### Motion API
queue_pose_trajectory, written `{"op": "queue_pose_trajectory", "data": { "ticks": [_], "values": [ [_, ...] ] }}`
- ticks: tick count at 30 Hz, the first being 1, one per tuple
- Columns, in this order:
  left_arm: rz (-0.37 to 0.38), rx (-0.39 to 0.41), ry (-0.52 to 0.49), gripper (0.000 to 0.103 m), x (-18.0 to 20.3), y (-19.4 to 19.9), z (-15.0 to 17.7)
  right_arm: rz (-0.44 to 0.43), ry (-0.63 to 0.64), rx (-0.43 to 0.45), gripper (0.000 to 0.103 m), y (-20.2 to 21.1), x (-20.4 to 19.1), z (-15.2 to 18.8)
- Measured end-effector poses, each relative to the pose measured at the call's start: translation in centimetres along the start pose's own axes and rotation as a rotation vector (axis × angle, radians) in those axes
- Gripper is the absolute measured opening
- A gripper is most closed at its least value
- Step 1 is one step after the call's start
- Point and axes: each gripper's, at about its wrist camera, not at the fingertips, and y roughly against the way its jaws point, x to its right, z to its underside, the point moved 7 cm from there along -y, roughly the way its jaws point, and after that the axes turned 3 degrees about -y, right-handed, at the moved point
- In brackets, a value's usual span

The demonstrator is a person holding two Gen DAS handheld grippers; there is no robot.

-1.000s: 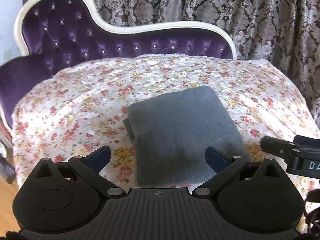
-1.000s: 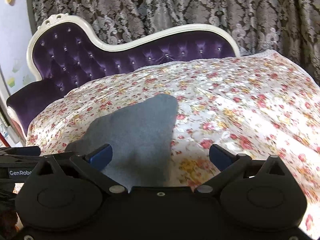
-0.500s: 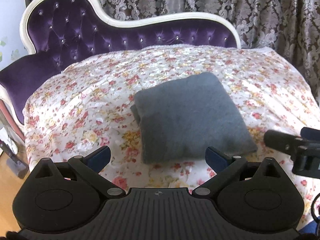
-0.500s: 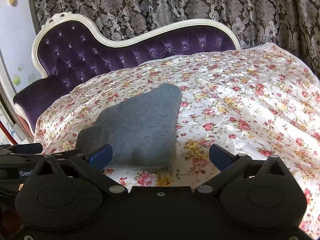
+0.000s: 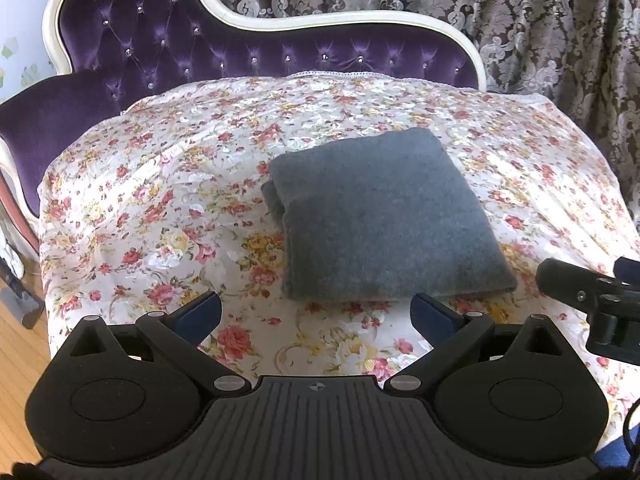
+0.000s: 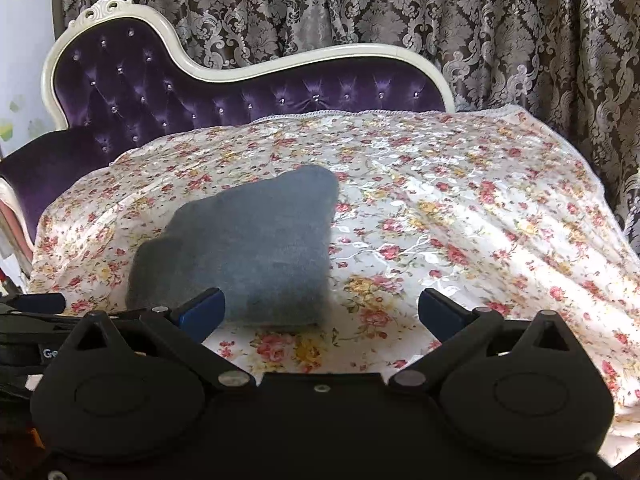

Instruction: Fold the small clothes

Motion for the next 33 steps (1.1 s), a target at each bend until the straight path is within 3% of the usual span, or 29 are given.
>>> {"op": "queue_pose_trajectory", "data": {
  "ticks": [13, 33],
  "values": [
    [0.02, -0.025, 0.029, 0.102, -0.2, -0.4, 0.1, -0.065, -0.041, -0.035, 0.103, -0.5, -0.5, 0.1],
    [0.031, -0.057, 0.025, 0.102, 0.1, -0.9, 0.1, -0.08, -0.066, -0.063, 0.103, -1.2, -0.7, 0.0]
  ]
}}
